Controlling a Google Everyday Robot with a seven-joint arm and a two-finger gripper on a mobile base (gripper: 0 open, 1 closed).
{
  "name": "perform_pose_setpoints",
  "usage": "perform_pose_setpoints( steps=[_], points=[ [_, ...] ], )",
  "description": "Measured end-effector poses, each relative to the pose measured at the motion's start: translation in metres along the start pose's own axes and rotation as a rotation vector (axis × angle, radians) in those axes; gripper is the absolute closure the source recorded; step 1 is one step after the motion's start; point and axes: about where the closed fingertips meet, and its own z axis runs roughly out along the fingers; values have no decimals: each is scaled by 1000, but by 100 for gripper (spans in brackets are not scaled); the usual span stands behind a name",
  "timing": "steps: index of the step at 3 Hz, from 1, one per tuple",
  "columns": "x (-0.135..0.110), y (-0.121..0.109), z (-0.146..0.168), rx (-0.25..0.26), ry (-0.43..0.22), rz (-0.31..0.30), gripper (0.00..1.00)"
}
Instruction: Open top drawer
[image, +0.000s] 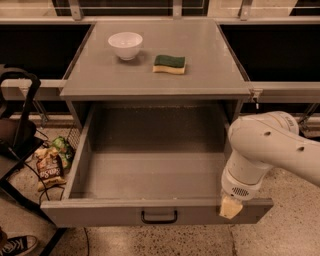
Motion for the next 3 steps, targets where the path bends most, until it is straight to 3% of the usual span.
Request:
perform_pose_setpoints(
  steps=[1,2,3],
  points=[
    [11,19,2,-26,2,21,100],
    [11,19,2,-26,2,21,100],
    [11,19,2,-26,2,21,77]
  ],
)
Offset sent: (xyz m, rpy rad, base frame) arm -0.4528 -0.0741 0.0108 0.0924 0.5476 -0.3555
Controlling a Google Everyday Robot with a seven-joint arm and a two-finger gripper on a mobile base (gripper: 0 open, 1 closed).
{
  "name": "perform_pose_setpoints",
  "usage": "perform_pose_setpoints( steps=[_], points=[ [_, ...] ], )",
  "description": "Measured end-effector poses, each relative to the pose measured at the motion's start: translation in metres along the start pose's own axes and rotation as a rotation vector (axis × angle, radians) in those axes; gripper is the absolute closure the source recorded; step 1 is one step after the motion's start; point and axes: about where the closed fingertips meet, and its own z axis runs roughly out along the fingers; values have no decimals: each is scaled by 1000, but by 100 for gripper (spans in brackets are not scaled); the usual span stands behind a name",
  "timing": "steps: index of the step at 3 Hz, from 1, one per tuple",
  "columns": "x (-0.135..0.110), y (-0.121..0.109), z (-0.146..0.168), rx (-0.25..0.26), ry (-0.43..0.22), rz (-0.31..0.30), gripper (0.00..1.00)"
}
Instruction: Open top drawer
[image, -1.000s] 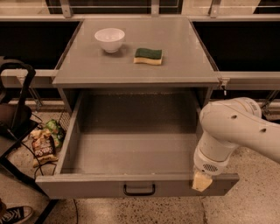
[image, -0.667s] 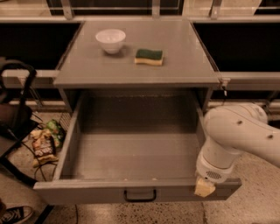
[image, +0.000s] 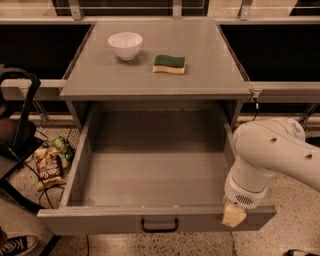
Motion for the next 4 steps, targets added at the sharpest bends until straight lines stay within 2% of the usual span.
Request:
perform_pose_setpoints(
  steps=[1,2,3,4],
  points=[
    [0,0,0,0,0,0,53],
    [0,-1,-5,9,-4,-5,23],
    [3,-7,-50,78,-39,-46,1],
    [33,-12,-135,197,-127,-64,0]
  ],
)
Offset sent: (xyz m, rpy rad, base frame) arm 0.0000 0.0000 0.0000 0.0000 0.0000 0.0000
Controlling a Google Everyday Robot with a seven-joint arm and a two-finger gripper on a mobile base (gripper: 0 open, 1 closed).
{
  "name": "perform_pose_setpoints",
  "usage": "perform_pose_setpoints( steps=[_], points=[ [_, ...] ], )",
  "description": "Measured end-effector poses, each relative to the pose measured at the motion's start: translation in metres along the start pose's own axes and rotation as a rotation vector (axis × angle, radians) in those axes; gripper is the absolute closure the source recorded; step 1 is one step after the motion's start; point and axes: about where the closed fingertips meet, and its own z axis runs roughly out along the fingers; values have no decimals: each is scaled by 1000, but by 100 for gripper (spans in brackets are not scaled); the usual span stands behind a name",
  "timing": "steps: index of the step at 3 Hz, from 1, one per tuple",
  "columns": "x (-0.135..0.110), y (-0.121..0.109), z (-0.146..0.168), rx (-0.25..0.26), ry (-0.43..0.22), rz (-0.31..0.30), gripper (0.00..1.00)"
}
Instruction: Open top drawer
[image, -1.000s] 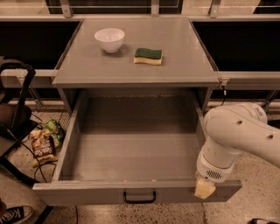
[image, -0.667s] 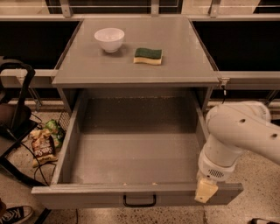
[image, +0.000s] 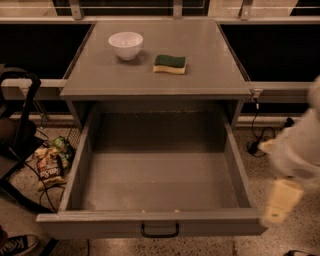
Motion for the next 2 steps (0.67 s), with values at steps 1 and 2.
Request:
perform_pose_setpoints(
  steps=[1,2],
  points=[
    [23,-10,-41,59,-80,-48,0],
    [21,-11,-42,65,-79,-82,0]
  ],
)
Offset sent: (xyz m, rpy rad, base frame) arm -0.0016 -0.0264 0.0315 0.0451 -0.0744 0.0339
